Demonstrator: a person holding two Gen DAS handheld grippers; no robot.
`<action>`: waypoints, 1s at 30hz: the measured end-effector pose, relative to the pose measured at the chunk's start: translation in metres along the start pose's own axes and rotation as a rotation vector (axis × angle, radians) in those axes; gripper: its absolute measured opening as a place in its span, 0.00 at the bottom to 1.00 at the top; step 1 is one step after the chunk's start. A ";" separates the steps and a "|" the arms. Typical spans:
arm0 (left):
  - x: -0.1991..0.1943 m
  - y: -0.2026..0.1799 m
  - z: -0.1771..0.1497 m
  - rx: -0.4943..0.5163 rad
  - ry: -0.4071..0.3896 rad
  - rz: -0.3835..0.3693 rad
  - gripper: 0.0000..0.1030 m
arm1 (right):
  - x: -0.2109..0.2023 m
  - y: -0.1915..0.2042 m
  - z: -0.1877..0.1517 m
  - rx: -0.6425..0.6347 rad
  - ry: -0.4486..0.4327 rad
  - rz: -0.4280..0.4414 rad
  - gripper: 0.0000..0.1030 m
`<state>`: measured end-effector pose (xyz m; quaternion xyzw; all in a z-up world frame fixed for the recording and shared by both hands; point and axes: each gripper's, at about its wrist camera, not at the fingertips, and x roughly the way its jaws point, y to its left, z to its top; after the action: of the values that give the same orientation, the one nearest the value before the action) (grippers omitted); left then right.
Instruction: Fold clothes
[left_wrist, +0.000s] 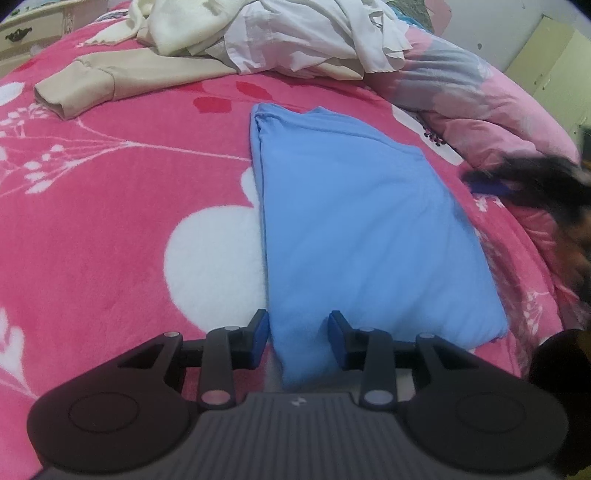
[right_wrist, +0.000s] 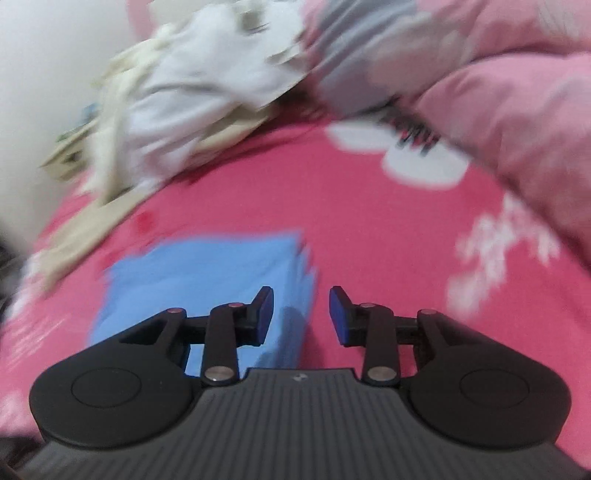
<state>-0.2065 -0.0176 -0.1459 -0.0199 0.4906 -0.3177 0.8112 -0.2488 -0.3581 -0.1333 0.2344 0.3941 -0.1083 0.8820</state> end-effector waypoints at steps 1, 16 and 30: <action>0.000 0.000 0.000 -0.001 0.002 0.000 0.36 | -0.009 0.004 -0.012 -0.002 0.050 0.039 0.31; -0.020 -0.002 -0.027 -0.026 -0.007 0.033 0.39 | -0.030 0.012 -0.095 -0.025 0.421 0.062 0.25; -0.036 0.002 -0.038 -0.134 -0.078 0.032 0.42 | -0.054 0.028 -0.101 -0.027 0.391 0.065 0.30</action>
<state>-0.2473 0.0136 -0.1380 -0.0788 0.4792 -0.2703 0.8313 -0.3397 -0.2832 -0.1422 0.2519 0.5514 -0.0269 0.7948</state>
